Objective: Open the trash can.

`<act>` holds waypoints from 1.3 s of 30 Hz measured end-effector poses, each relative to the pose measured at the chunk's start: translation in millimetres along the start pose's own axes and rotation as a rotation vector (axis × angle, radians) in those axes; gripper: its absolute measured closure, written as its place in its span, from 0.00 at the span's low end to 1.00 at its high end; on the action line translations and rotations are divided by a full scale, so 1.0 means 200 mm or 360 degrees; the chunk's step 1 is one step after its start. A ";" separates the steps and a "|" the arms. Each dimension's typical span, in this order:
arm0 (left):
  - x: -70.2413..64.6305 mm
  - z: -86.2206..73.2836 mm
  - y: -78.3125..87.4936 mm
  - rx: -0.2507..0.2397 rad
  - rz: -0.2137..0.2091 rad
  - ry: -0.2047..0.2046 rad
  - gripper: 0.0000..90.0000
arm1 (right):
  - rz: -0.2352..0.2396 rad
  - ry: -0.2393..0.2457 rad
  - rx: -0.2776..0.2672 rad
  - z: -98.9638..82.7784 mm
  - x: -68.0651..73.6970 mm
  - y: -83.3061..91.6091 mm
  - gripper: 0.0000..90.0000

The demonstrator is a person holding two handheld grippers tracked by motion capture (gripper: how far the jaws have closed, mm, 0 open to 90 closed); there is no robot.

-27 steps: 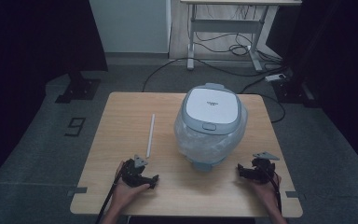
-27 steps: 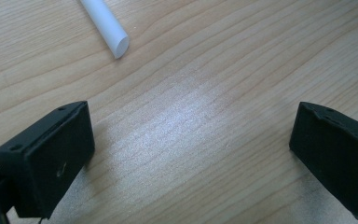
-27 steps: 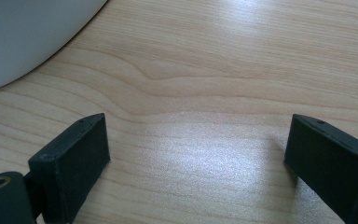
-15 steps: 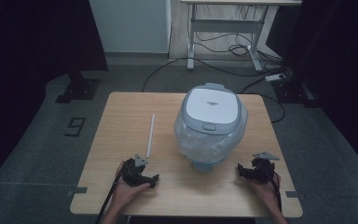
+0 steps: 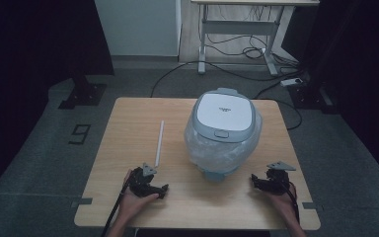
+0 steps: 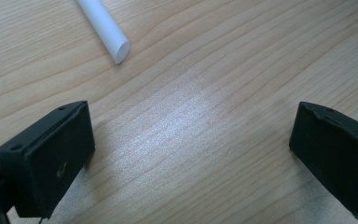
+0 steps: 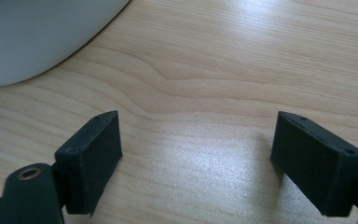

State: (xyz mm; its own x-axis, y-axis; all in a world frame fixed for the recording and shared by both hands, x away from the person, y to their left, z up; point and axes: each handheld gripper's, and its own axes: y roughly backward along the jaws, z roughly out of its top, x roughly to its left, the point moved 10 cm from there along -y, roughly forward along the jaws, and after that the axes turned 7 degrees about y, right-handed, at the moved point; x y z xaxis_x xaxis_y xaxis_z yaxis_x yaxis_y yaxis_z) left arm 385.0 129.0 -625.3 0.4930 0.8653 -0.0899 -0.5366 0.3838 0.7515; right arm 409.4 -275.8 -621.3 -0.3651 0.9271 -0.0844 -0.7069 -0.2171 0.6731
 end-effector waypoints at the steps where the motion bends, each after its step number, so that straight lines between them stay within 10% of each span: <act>1: 0.00 0.00 0.00 0.0000 0.0000 0.0000 0.00 | 0.0000 0.0000 0.0000 0.00 0.00 0.00 0.22; 27: 0.00 0.00 0.00 -0.0003 0.0003 0.0004 0.00 | 0.0387 0.0091 -0.0382 0.22 0.09 0.40 0.98; 39: 0.00 0.00 0.00 -0.0004 0.0004 0.0004 0.00 | 0.0489 0.0096 -0.0550 0.44 0.11 0.58 1.00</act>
State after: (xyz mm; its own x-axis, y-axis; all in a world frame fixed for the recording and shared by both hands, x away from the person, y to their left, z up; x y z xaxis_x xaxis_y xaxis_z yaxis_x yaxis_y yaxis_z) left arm 385.5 129.2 -625.0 0.4899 0.8671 -0.0899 -0.5395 0.3825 0.7501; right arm 372.0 -253.7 -480.6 -0.6164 0.7868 0.0315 -0.7171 -0.5774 0.3903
